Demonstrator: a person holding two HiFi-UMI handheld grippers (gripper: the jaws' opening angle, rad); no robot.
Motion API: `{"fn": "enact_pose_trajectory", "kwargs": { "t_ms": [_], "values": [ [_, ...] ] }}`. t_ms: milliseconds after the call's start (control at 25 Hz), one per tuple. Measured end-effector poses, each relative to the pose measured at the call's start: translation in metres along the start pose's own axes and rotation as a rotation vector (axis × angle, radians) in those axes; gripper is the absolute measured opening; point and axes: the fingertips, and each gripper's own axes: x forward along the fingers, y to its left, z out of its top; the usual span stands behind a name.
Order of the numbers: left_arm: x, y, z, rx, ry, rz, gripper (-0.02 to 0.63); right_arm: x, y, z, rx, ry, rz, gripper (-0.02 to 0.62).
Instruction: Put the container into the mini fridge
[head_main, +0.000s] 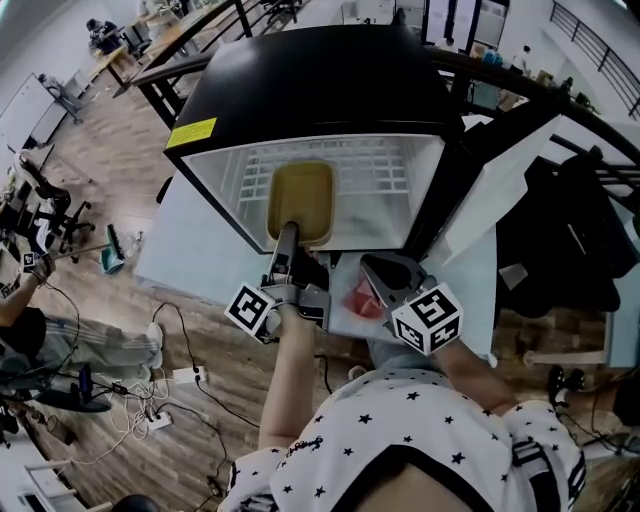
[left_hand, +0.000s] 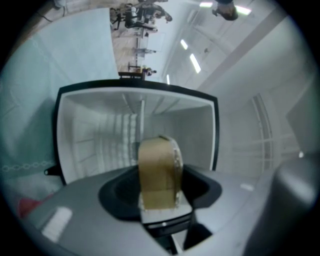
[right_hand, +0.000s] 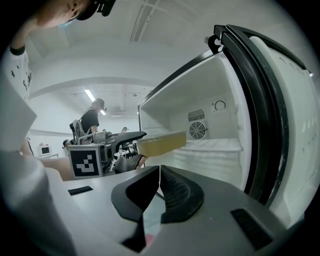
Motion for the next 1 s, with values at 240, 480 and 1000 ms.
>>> {"fn": "enact_pose_trajectory", "kwargs": {
  "t_ms": [240,480,1000],
  "values": [
    [0.025,0.004,0.004,0.010,0.013,0.011,0.225,0.011,-0.013,0.002,0.000,0.006,0.002,0.023],
    [0.070,0.007,0.009,0.023,0.016,0.038,0.225,0.028,-0.039,0.016,0.002,0.007,0.007,0.023],
    [0.071,0.012,0.009,0.020,0.025,0.081,0.227,0.018,-0.022,0.005,0.011,-0.012,-0.005,0.023]
  ]
}}
